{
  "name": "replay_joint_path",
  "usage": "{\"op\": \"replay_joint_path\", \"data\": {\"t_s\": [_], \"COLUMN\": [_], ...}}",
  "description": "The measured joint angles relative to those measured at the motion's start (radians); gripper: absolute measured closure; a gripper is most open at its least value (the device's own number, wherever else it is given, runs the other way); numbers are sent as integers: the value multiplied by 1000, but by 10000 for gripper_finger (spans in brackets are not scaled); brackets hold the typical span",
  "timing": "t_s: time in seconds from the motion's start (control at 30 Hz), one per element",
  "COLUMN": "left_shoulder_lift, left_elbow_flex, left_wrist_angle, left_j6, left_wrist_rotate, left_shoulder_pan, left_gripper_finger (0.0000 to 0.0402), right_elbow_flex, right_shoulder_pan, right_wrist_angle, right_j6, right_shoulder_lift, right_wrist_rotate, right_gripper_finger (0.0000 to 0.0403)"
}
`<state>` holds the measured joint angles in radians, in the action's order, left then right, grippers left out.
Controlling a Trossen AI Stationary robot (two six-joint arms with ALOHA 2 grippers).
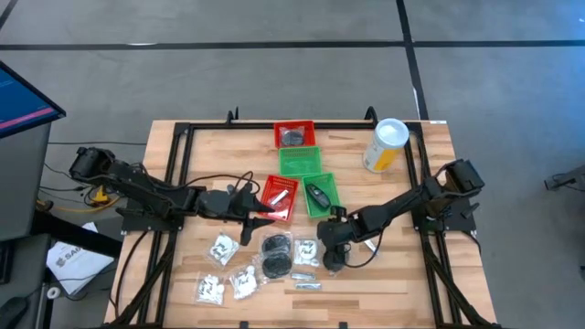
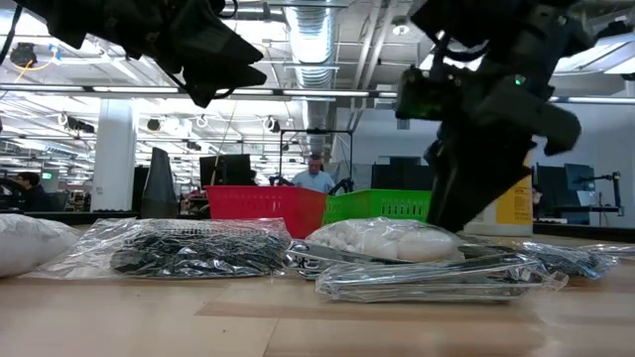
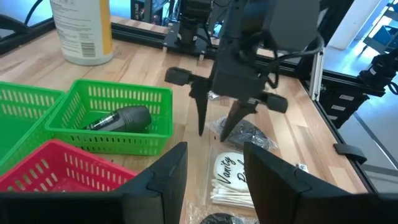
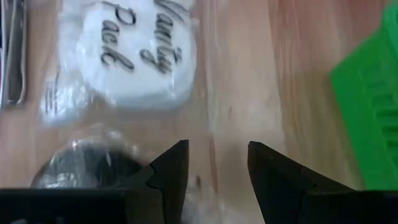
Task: Pick & Place Travel size toiletries
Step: Put the white cotton pack into the top green bin
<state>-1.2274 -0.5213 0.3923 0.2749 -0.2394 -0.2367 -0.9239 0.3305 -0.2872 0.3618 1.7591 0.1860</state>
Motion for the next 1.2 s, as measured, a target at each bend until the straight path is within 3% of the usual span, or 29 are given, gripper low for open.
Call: {"op": "replay_joint_path", "data": {"t_s": [0.2, 0.77, 1.03, 1.2], "left_shoulder_lift": [0, 1, 1, 1], "left_elbow_flex": [0, 0, 0, 0], "left_wrist_angle": [10, 25, 26, 26], "left_j6": [-1, -8, -16, -16], "left_wrist_rotate": [0, 0, 0, 0], "left_shoulder_pan": [1, 0, 1, 0], "left_gripper_finger": [253, 253, 253, 253], "right_elbow_flex": [-17, -35, -33, -33], "right_shoulder_pan": [2, 0, 12, 19], "right_wrist_angle": [86, 124, 158, 162], "right_j6": [-34, -110, -136, -152], "right_shoulder_lift": [80, 106, 109, 110], "right_wrist_rotate": [-1, -5, -5, -10], "right_gripper_finger": [248, 255, 310, 382]}}
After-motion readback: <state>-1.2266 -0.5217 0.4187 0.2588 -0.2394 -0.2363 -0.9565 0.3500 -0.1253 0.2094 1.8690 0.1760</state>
